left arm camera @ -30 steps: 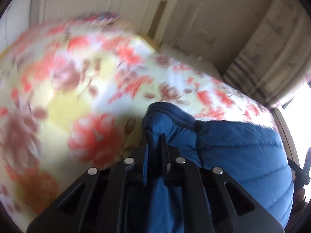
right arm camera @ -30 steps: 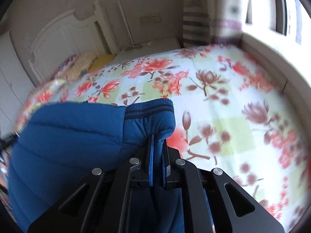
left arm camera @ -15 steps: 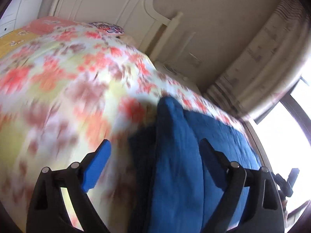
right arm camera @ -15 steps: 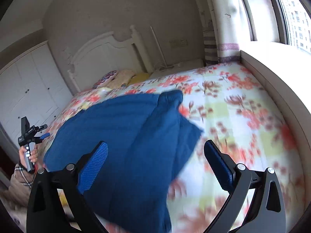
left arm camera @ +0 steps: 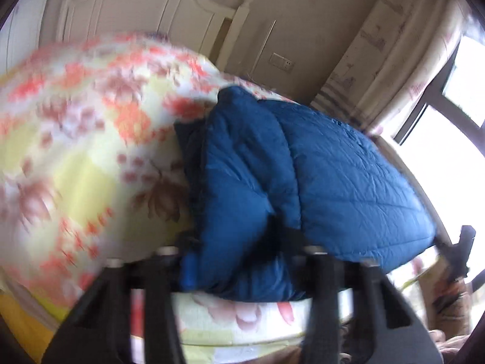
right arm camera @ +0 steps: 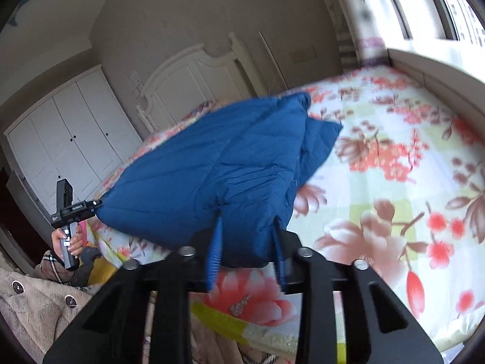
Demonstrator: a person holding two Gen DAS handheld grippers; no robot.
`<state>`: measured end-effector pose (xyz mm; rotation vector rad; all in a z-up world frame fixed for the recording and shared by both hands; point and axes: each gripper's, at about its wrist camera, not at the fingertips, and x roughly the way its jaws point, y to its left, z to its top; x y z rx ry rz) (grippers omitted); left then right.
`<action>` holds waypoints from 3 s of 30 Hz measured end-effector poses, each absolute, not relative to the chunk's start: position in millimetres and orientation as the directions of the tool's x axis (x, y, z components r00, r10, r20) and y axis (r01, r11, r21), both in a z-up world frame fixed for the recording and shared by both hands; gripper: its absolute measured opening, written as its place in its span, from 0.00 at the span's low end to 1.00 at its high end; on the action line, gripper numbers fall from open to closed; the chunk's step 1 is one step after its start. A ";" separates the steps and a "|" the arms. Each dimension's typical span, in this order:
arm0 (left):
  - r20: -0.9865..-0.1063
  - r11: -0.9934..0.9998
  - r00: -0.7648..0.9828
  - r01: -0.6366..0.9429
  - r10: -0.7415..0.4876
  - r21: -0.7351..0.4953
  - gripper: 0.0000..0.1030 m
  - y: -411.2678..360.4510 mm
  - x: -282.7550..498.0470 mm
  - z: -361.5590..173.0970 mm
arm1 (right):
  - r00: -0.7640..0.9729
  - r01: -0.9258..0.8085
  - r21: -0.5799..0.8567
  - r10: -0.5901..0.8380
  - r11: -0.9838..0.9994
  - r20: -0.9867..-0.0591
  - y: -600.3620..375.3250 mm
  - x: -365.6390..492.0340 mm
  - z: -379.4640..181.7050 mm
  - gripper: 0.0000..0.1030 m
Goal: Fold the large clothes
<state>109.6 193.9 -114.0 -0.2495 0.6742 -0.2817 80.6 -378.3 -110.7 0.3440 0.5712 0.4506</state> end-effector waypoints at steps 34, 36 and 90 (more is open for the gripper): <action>-0.612 0.970 0.790 0.167 -0.024 0.177 0.98 0.5 266.7 -18.1 | 0.719 -0.285 -0.026 0.196 0.958 -0.667 -161.8 294.8 -13.0 0.81; -0.667 0.966 0.745 0.163 0.013 0.200 0.98 -1.6 296.2 -50.6 | 0.677 -0.271 -0.070 0.138 0.960 -0.723 -154.0 318.0 -45.1 0.81; -0.798 0.927 0.584 0.363 -0.149 0.093 0.98 -78.3 298.8 -107.1 | 0.580 0.074 0.106 0.043 0.992 -0.813 -295.1 338.6 -107.4 0.96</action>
